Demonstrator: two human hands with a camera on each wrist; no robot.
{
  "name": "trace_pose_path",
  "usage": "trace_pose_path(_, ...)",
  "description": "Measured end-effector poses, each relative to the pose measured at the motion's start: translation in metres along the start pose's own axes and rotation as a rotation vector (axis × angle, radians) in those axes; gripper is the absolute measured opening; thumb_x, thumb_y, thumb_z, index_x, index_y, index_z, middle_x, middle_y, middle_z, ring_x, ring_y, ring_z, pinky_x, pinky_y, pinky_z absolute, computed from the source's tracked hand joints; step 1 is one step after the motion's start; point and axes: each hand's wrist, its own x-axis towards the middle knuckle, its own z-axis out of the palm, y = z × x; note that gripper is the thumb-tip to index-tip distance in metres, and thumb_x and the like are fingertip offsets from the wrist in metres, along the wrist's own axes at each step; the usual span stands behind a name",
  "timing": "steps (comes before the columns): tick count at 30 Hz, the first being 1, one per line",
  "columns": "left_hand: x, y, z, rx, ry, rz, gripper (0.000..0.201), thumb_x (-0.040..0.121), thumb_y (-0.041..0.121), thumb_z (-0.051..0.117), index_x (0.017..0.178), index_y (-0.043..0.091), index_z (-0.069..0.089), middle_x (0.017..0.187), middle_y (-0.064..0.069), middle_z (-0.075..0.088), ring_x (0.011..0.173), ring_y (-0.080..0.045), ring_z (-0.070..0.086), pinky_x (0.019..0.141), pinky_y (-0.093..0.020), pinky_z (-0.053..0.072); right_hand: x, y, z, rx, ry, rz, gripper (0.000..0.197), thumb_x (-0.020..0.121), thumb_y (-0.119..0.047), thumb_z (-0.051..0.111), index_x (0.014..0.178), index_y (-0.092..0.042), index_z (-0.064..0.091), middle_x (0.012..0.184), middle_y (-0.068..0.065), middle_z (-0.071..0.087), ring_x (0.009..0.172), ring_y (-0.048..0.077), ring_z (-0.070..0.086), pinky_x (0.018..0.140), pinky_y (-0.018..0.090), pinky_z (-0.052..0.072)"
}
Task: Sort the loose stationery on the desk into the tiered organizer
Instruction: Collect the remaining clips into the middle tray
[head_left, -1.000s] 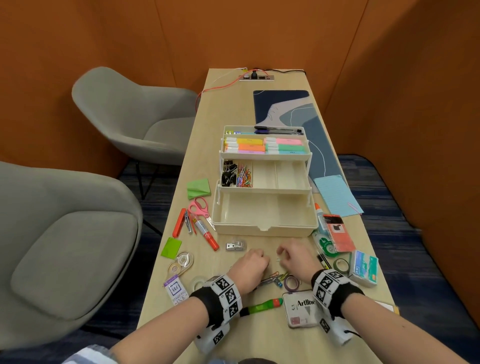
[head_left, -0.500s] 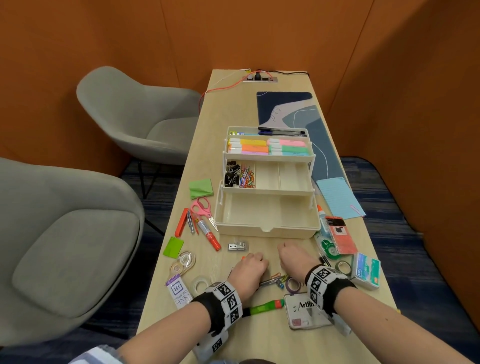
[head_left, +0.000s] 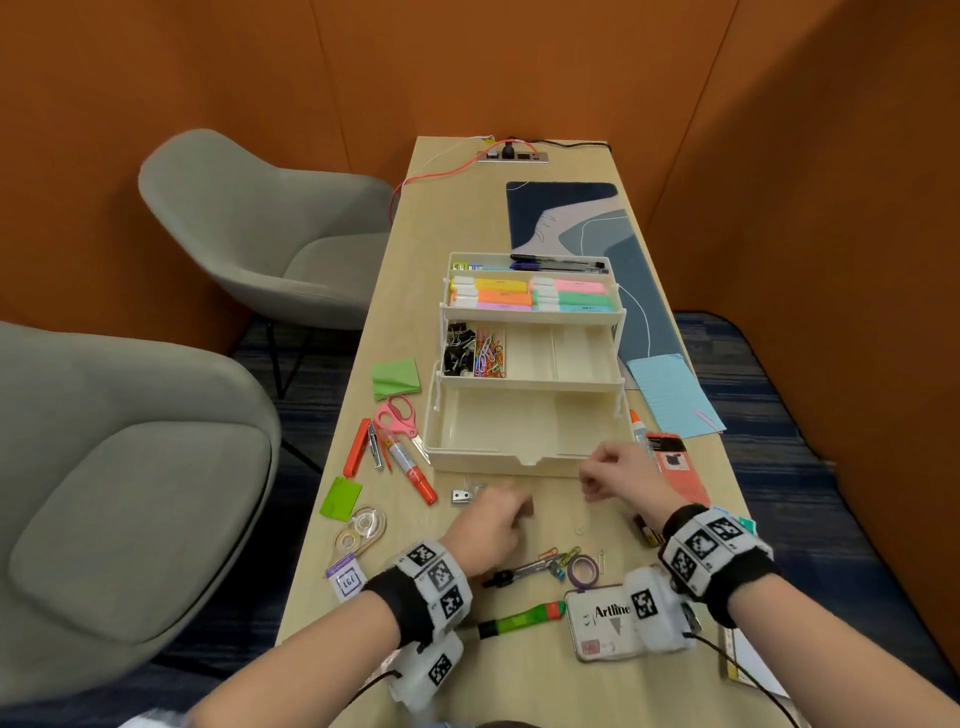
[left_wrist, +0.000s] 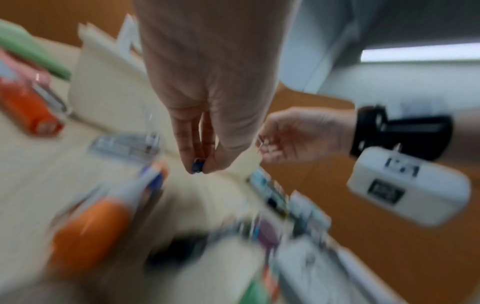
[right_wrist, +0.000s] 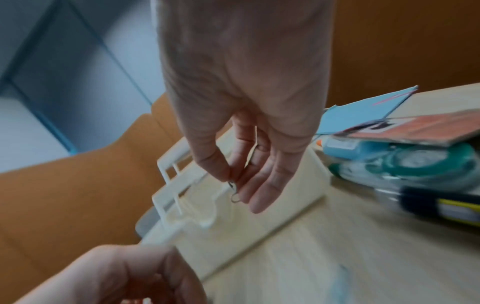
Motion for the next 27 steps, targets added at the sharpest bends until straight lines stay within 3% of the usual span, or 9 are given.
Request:
trace_pose_path(3, 0.017, 0.004, -0.046, -0.176, 0.247, -0.047, 0.021, 0.085, -0.001, 0.055, 0.099, 0.013, 0.063, 0.096, 0.001, 0.058, 0.088, -0.013, 0.055, 0.080, -0.022, 0.047, 0.005, -0.033, -0.005, 0.164, -0.002, -0.049, 0.004, 0.083, 0.004, 0.060, 0.086, 0.005, 0.059, 0.078, 0.018, 0.062, 0.069, 0.022, 0.063, 0.062, 0.026, 0.058)
trace_pose_path(5, 0.042, 0.001, -0.082, -0.271, 0.404, -0.117, 0.021, 0.084, -0.002, 0.059, 0.097, 0.013, 0.065, 0.093, 0.003, 0.061, 0.083, -0.010, 0.057, 0.077, -0.020, 0.049, 0.012, -0.056, -0.002, 0.264, -0.014, -0.079, 0.003, 0.083, 0.004, 0.060, 0.083, 0.003, 0.058, 0.077, 0.016, 0.062, 0.070, 0.023, 0.062, 0.065, 0.027, 0.059)
trace_pose_path(7, 0.072, -0.006, -0.110, -0.331, 0.506, -0.195, 0.018, 0.081, 0.001, 0.064, 0.094, 0.014, 0.067, 0.092, 0.000, 0.065, 0.082, -0.013, 0.061, 0.077, -0.025, 0.052, 0.023, -0.077, 0.004, 0.351, -0.029, -0.115, 0.009, 0.083, 0.004, 0.060, 0.077, 0.000, 0.056, 0.074, 0.015, 0.060, 0.067, 0.024, 0.060, 0.068, 0.030, 0.059)
trace_pose_path(9, 0.094, -0.011, -0.125, -0.366, 0.532, -0.263, 0.016, 0.077, 0.002, 0.068, 0.088, 0.013, 0.069, 0.086, -0.003, 0.067, 0.081, -0.019, 0.064, 0.079, -0.035, 0.054, 0.036, -0.093, 0.013, 0.382, -0.030, -0.138, 0.012, 0.082, 0.005, 0.060, 0.074, -0.003, 0.056, 0.072, 0.014, 0.059, 0.064, 0.023, 0.059, 0.070, 0.031, 0.058)
trace_pose_path(12, 0.112, -0.015, -0.131, -0.409, 0.516, -0.338, 0.011, 0.077, 0.003, 0.070, 0.083, 0.012, 0.070, 0.079, -0.002, 0.067, 0.078, -0.020, 0.065, 0.080, -0.035, 0.055, 0.058, -0.109, 0.026, 0.368, -0.006, -0.152, 0.013, 0.081, 0.007, 0.062, 0.076, -0.004, 0.057, 0.074, 0.013, 0.061, 0.062, 0.021, 0.060, 0.066, 0.028, 0.058)
trace_pose_path(15, 0.117, -0.020, -0.129, -0.407, 0.503, -0.367, 0.009, 0.080, 0.005, 0.070, 0.084, 0.013, 0.072, 0.086, -0.005, 0.072, 0.082, -0.019, 0.066, 0.083, -0.031, 0.054, 0.080, -0.119, 0.037, 0.326, 0.029, -0.165, 0.015, 0.080, 0.008, 0.061, 0.074, -0.005, 0.057, 0.075, 0.012, 0.061, 0.060, 0.020, 0.061, 0.061, 0.025, 0.058)
trace_pose_path(18, 0.119, -0.030, -0.128, -0.436, 0.514, -0.378, 0.017, 0.087, 0.005, 0.059, 0.087, 0.014, 0.073, 0.093, -0.007, 0.072, 0.091, -0.022, 0.066, 0.086, -0.033, 0.054, 0.097, -0.128, 0.048, 0.280, 0.063, -0.163, 0.019, 0.080, 0.011, 0.059, 0.074, -0.007, 0.058, 0.075, 0.011, 0.061, 0.062, 0.019, 0.061, 0.058, 0.023, 0.057)
trace_pose_path(22, 0.115, -0.046, -0.126, -0.516, 0.537, -0.388, 0.029, 0.091, 0.007, 0.049, 0.076, 0.029, 0.062, 0.093, -0.006, 0.072, 0.089, -0.025, 0.068, 0.082, -0.042, 0.057, 0.112, -0.138, 0.058, 0.158, 0.074, -0.178, 0.026, 0.081, 0.012, 0.054, 0.072, -0.012, 0.058, 0.074, 0.008, 0.061, 0.068, 0.019, 0.060, 0.070, 0.030, 0.057)
trace_pose_path(27, 0.092, -0.036, -0.134, -0.418, 0.595, -0.324, 0.021, 0.091, 0.005, 0.050, 0.102, 0.010, 0.067, 0.102, -0.007, 0.069, 0.095, -0.021, 0.063, 0.087, -0.035, 0.051, 0.103, -0.147, 0.056, -0.037, 0.069, -0.270, 0.038, 0.080, 0.011, 0.048, 0.067, -0.023, 0.061, 0.077, -0.005, 0.064, 0.086, 0.020, 0.061, 0.083, 0.035, 0.053)
